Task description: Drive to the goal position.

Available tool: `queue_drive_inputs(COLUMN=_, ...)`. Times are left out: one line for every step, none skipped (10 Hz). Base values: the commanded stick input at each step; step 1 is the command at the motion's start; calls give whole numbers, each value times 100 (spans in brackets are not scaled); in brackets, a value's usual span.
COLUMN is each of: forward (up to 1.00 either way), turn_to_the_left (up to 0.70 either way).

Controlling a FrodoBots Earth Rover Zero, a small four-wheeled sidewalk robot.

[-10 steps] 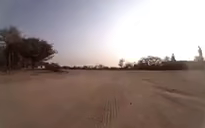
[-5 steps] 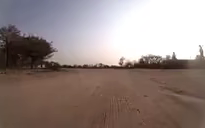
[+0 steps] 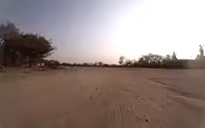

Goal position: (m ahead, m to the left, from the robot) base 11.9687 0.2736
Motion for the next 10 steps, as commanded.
queue_drive_inputs(forward=70, turn_to_the_left=0)
queue_drive_inputs(forward=70, turn_to_the_left=0)
queue_drive_inputs(forward=70, turn_to_the_left=0)
queue_drive_inputs(forward=70, turn_to_the_left=0)
queue_drive_inputs(forward=70, turn_to_the_left=0)
queue_drive_inputs(forward=70, turn_to_the_left=0)
queue_drive_inputs(forward=70, turn_to_the_left=0)
queue_drive_inputs(forward=70, turn_to_the_left=0)
queue_drive_inputs(forward=70, turn_to_the_left=0)
queue_drive_inputs(forward=70, turn_to_the_left=0)
